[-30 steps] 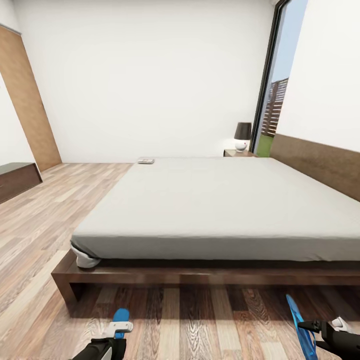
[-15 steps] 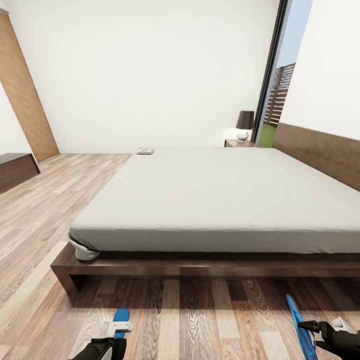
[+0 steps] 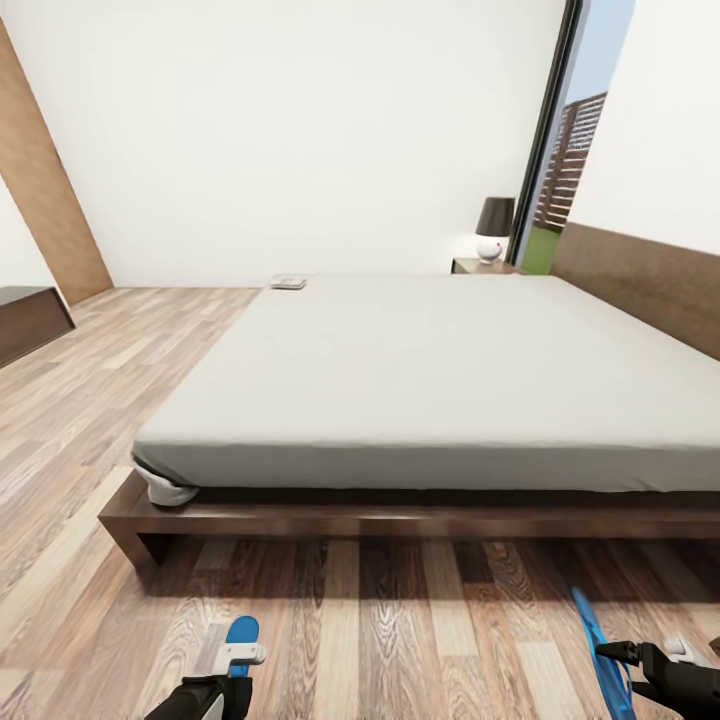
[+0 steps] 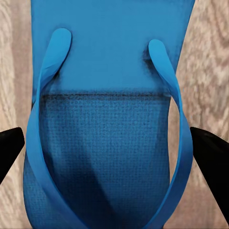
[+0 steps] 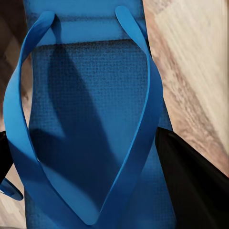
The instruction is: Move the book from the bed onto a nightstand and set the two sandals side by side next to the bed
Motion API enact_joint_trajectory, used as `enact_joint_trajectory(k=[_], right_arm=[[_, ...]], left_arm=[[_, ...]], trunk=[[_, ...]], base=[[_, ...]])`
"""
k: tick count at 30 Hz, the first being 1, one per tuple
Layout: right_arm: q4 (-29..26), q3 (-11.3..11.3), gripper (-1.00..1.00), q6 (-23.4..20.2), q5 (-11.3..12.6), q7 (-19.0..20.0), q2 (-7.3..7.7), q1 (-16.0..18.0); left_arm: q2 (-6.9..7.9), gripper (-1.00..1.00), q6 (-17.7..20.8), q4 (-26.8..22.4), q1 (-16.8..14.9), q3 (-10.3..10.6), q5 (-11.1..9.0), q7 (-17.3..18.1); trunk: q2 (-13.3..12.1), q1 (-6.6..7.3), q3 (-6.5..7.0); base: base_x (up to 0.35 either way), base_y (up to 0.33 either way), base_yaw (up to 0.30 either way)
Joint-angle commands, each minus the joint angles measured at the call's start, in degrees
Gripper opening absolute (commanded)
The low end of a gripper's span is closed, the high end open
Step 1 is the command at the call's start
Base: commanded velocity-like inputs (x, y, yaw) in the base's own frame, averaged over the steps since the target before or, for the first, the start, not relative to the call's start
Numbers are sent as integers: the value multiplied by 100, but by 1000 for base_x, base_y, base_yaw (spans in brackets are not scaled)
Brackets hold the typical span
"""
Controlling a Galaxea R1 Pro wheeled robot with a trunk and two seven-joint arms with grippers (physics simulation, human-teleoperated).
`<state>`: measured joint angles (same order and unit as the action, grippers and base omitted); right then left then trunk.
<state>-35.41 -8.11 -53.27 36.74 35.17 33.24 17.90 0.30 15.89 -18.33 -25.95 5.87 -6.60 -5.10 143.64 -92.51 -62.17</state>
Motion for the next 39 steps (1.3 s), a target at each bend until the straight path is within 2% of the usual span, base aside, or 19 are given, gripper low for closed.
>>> enact_joint_trajectory(k=[1,3,7,14,15,17,19,22,24,28,39], right_arm=[[-1,-17,-100,-34,-9,16,-2,3],[-1,-19,-100,-34,-9,16,-2,3],[-1,-18,-100,-34,-9,16,-2,3],[-1,-17,-100,-34,-9,16,-2,3],[-1,-16,-100,-34,-9,16,-2,3],[-1,-19,-100,-34,-9,16,-2,3],[-1,-17,-100,-34,-9,16,-2,3],[-1,-19,-100,-34,-9,16,-2,3],[-1,-17,-100,-34,-9,16,-2,3],[-1,-16,-100,-30,-9,16,-2,3],[-1,-19,-100,-26,-9,16,-2,3]], left_arm=[[3,-100,30,-13,-1,46,-60,-44],[0,-100,-3,-13,1,46,-59,-44],[-3,-100,-349,-12,-1,46,-60,-44],[9,-100,-303,-45,-19,24,-83,-48],[11,-100,-199,-54,-35,22,-84,-53],[18,-100,368,-241,-79,15,-80,-59],[30,-100,1122,-838,-160,12,-79,-57],[38,-100,1926,-1627,-207,11,-72,-60],[39,-100,2210,-1885,-228,11,-65,-61],[72,-100,2495,-2050,-271,11,-54,-66],[67,-100,2560,-2056,-279,18,-65,-71]], trunk=[[4,-1,-28],[6,-6,-72],[12,-17,-161],[21,-35,-316],[22,-37,-338],[25,-42,-382],[28,-47,-427],[32,-55,-493],[35,-60,-537],[40,-71,-626],[55,-99,-870]], base=[[0,0,0],[0,0,0],[0,0,0],[0,0,0],[0,0,0],[0,0,0],[0,0,0],[0,0,0],[0,0,0],[0,0,0],[0,0,0]])
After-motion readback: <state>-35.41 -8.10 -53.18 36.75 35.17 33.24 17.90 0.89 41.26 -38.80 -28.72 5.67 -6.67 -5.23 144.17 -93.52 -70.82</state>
